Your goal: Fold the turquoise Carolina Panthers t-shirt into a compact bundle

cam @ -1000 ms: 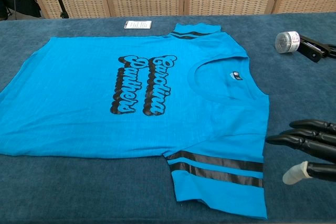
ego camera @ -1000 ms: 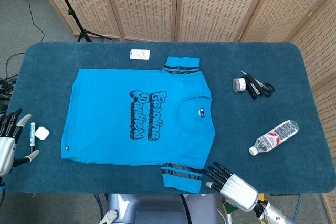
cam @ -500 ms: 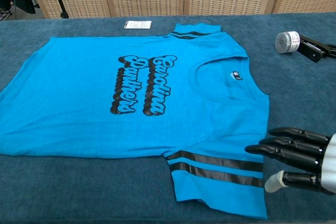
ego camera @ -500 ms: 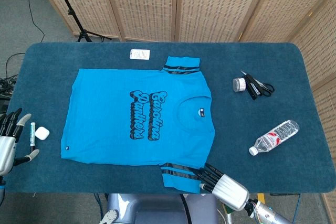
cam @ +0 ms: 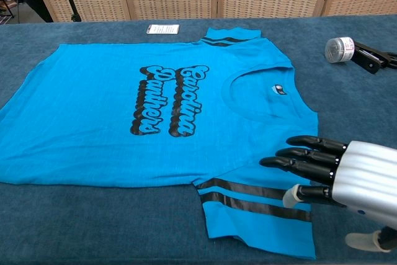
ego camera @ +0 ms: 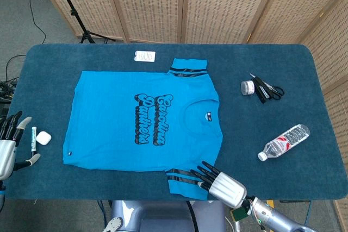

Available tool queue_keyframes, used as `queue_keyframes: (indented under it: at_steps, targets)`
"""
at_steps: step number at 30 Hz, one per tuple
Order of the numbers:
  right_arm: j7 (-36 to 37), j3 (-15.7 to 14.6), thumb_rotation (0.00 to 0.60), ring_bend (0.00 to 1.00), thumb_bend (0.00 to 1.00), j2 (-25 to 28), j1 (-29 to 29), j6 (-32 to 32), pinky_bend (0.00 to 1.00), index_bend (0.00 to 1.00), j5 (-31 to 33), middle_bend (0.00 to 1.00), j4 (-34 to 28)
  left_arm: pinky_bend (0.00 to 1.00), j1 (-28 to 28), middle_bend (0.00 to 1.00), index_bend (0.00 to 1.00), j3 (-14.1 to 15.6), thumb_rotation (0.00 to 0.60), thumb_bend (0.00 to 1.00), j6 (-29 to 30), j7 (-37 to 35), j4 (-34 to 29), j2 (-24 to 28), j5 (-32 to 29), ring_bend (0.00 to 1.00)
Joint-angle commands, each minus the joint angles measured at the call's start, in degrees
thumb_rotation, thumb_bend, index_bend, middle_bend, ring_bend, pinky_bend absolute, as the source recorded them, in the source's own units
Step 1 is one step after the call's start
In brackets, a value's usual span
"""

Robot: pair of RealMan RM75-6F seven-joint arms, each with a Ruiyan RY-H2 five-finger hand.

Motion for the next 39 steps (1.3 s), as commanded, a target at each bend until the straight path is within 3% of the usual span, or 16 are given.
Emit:
queue_keyframes:
  at_steps: [1, 39]
  targets:
    - [-0.2, -0.1, 0.6, 0.0, 0.0, -0.5, 0.3, 0.1, 0.0, 0.3, 0.1, 0.0, 0.3, 0.0, 0.0, 0.0, 0.0, 0.0, 0.6, 0.0, -0.1, 0.0, 0.0, 0.0, -0.1, 0.0]
    - [-0.8, 0.9, 0.6, 0.0, 0.02, -7.9, 3.1, 0.4, 0.0, 0.31, 4.7, 0.0, 3.9, 0.0, 0.0, 0.0, 0.0, -0.4, 0.6, 0.0, -0.3, -0.8, -0.3, 0.6, -1.0, 0.0]
